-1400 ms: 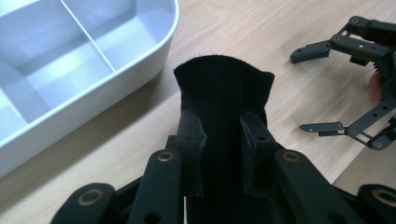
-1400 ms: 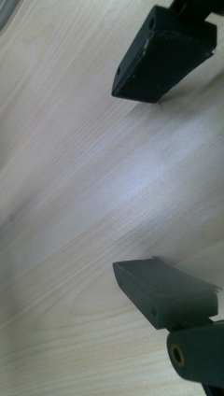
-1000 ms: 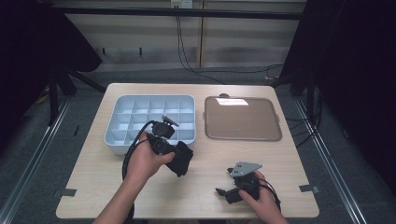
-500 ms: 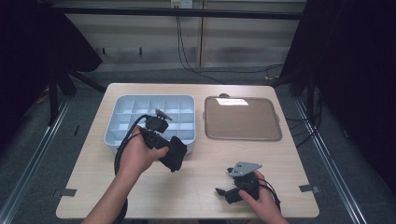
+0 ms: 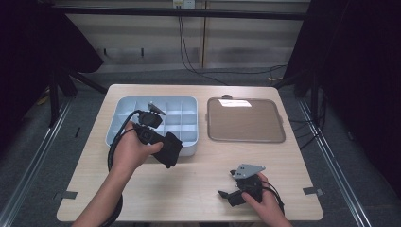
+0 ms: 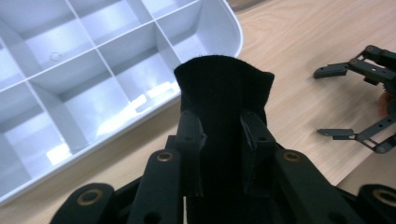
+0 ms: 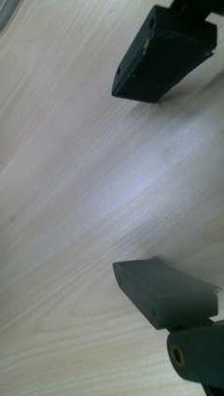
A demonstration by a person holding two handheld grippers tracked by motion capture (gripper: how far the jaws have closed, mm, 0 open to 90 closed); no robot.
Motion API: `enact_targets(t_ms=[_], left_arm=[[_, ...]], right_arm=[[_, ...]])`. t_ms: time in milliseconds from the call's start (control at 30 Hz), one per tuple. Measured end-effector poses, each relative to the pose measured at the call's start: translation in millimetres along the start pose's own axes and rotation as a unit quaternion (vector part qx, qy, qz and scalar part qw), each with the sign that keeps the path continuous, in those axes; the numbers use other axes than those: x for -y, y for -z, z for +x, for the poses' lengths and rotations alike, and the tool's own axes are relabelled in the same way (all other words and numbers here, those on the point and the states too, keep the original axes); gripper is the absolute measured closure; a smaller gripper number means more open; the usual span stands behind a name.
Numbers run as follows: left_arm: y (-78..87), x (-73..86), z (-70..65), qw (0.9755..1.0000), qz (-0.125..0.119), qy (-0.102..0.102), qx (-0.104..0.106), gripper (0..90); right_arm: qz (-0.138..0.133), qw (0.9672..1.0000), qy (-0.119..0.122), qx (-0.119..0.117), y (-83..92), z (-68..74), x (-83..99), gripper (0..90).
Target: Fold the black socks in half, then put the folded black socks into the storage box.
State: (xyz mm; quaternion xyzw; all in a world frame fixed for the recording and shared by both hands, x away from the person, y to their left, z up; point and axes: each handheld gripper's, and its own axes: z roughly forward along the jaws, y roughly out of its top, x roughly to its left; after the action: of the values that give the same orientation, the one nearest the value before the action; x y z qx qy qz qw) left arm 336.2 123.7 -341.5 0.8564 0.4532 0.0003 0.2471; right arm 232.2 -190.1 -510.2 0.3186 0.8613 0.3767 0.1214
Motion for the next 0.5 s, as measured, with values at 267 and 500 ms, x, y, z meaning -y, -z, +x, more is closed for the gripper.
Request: enact_targets(t_ms=[267,500], left_arm=[[9.3,-3.9,13.1,0.9998,-0.009,0.015,-0.002,72.4],[11.7,-5.6,19.6,0.9997,-0.014,0.019,-0.004,72.3]], right_arm=[[-0.001,1.0,0.003,0.002,-0.2,-0.4,-0.1,13.2],[0.0,1.0,0.001,0.0,-0.2,-0.1,-0.1,13.2]])
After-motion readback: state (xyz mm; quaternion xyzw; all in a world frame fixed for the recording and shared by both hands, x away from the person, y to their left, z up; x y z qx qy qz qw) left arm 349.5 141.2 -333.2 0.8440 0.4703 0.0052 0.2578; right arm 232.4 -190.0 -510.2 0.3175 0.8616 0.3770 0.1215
